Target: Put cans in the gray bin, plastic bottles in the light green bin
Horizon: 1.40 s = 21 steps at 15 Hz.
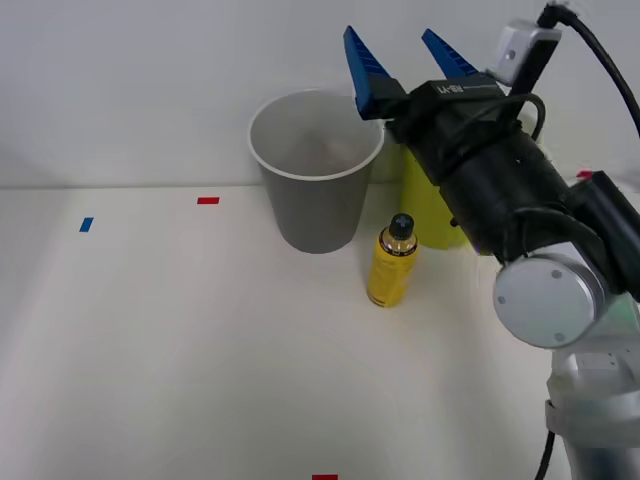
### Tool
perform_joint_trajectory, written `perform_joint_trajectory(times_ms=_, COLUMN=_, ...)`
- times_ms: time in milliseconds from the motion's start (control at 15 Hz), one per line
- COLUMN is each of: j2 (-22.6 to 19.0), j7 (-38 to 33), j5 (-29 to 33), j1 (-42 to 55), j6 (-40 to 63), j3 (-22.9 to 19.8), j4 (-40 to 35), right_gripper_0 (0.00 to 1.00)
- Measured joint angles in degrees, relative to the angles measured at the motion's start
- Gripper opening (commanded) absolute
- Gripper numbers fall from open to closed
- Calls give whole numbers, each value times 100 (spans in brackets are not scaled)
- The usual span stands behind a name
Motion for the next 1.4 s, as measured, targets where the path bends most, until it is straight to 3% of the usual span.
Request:
perform_joint_trajectory(times_ms=400, j2=-986, j7=-62, j5=-11, j1=2852, j6=-917, j3=85, j4=-1483, right_gripper_0=100)
perform_joint_trajectory(times_ms=733, j2=-1994, j7=381, j5=228, j1=5486, j6=-3310, j3=342, j4=-1873, right_gripper_0=100)
perform_joint_trajectory(times_ms=1067, j2=-1981, j7=1306, j5=628, j1=6981, j6=-4428, j3=346, j4=-1657, right_gripper_0=100)
perform_joint_trajectory(times_ms=1267, j2=-1861, j7=1285, j5=1064, j1=7196, j6=-5480, j3=435, j4=-680, right_gripper_0=100)
perform_joint_trajectory(times_ms=1400, j2=-1766, j7=846, j5=1314, j1=7243, j6=-5833, j3=387, j4=-266, right_gripper_0=100)
